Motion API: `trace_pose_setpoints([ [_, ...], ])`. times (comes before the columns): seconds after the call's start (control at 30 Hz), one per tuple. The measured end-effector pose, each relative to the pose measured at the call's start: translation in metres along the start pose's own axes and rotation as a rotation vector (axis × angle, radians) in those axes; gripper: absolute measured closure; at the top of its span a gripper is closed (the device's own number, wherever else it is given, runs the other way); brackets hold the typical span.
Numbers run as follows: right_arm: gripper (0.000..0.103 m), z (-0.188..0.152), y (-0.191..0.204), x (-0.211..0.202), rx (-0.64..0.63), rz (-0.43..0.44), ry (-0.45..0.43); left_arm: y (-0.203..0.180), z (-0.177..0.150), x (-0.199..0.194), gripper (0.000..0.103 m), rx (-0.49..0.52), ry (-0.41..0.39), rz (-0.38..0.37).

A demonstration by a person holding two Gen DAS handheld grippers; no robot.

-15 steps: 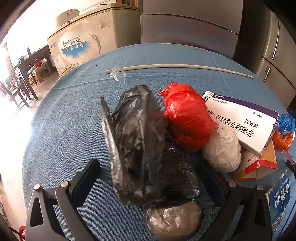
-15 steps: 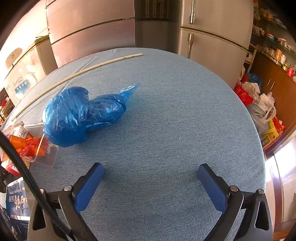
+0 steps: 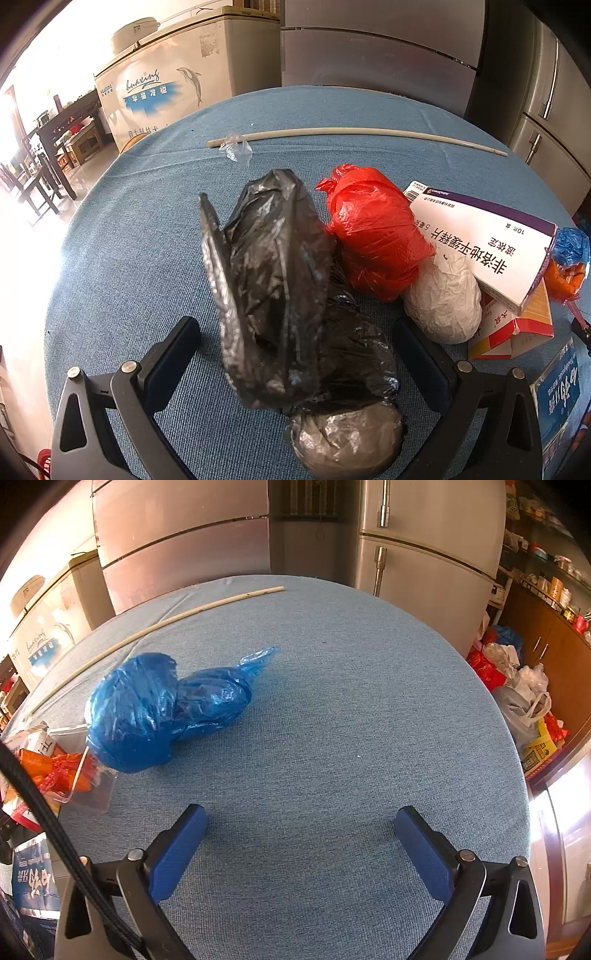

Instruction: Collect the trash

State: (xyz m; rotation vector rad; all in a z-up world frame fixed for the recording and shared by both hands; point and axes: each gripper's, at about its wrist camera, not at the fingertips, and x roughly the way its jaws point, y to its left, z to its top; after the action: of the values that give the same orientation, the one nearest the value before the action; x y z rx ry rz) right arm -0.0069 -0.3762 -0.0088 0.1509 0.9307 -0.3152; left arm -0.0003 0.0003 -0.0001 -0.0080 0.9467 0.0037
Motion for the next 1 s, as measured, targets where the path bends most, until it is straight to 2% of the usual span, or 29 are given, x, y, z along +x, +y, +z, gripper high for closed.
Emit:
trace_pose_setpoints([
  [0.13,0.000,-0.001,0.003,0.000,0.042,-0.032,0.001,0.001,-0.002,-0.004,0.000,0.011,0.015,-0.009],
  [0.27,0.000,0.000,0.012,-0.002,0.024,-0.022,0.018,0.005,-0.006,-0.016,0.000,0.029,0.060,-0.004],
  [0.4,0.000,-0.001,0.011,-0.011,-0.041,0.046,0.122,0.012,-0.016,-0.060,0.000,0.057,-0.053,0.058],
  [0.43,0.000,-0.002,0.011,-0.017,-0.039,0.056,0.119,0.014,-0.017,-0.073,0.000,0.062,-0.078,0.067],
  [0.53,0.000,-0.002,0.006,-0.051,-0.027,0.061,0.029,0.018,-0.022,-0.110,0.000,0.046,-0.134,0.094],
  [0.77,0.000,-0.013,0.011,-0.167,-0.024,0.195,-0.180,0.010,-0.040,-0.175,0.000,0.036,-0.172,0.120],
  [0.9,0.000,-0.030,0.019,-0.230,-0.073,0.221,-0.294,0.003,-0.049,-0.199,0.000,0.032,-0.203,0.131],
  [1.0,0.000,-0.042,0.020,-0.258,-0.096,0.259,-0.333,-0.003,-0.057,-0.214,0.000,0.038,-0.221,0.133],
])
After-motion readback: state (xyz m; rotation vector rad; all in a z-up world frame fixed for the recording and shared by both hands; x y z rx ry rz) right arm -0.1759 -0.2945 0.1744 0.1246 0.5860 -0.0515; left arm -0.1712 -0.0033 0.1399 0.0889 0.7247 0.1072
